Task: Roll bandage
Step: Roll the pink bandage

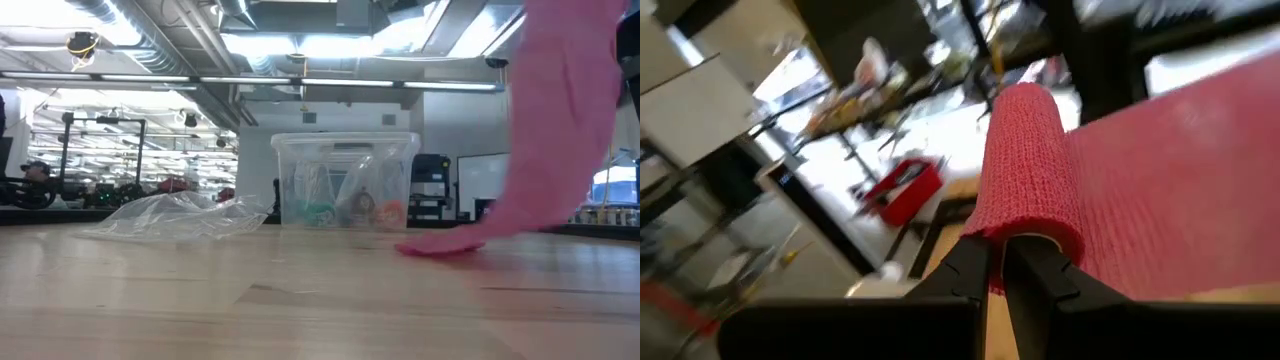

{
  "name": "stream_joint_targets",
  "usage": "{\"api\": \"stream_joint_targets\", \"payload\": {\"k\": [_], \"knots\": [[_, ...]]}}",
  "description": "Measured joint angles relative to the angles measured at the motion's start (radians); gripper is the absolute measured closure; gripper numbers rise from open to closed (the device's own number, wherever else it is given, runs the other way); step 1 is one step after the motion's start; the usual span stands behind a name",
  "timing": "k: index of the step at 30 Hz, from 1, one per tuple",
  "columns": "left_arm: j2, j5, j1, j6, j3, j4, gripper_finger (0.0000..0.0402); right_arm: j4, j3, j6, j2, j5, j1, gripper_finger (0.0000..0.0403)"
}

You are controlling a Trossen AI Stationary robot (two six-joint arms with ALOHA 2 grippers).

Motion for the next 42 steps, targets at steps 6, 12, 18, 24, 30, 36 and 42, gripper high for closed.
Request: {"api": "stream_joint_targets", "payload": {"k": [6,12,18,24,30,36,42], "knots": [[-0.065,0.111,-0.042,-0.074,0.0,0.005,0.0389,-0.098,-0.037,0.107,0.046,0.033,-0.022,0.0402],[-0.113,0.095,-0.065,-0.123,0.0,-0.067,0.0389,-0.035,-0.052,0.128,0.048,0.039,-0.02,0.0402],[-0.083,-0.051,-0.032,-0.055,0.001,-0.044,0.0389,0.115,0.03,-0.145,0.046,0.01,-0.005,0.0402],[-0.052,-0.076,-0.002,-0.044,0.001,-0.096,0.0389,0.12,0.169,-0.346,0.046,0.02,-0.002,0.0403],[-0.03,-0.076,-0.024,-0.017,0.001,-0.122,0.0389,0.118,0.323,-0.603,0.046,0.119,-0.005,0.0403],[-0.021,-0.077,-0.075,0.015,0.001,-0.14,0.0389,0.119,0.496,-0.733,0.035,0.156,-0.073,0.0403],[0.007,-0.081,-0.11,0.021,0.002,-0.157,0.0389,0.092,0.601,-0.737,0.033,0.1,-0.196,0.0402]]}}
